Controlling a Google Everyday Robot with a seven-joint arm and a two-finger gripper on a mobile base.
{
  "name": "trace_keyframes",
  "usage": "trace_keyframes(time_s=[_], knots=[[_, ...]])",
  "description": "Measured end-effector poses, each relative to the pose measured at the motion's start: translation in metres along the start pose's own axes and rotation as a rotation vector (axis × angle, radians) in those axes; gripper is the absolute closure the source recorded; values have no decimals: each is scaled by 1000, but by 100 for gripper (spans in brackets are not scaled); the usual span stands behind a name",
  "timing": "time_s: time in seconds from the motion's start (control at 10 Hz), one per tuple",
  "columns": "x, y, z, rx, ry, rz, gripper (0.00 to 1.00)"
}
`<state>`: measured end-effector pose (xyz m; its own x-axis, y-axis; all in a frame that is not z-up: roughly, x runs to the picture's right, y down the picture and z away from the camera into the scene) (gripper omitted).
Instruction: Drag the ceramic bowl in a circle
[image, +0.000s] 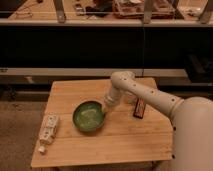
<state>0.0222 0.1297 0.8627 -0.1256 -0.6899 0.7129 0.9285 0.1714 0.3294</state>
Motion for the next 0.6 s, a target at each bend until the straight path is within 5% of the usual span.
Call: trace_keyframes(time_s=[0.6], knots=[[-32, 107, -36, -122, 17, 27, 100]])
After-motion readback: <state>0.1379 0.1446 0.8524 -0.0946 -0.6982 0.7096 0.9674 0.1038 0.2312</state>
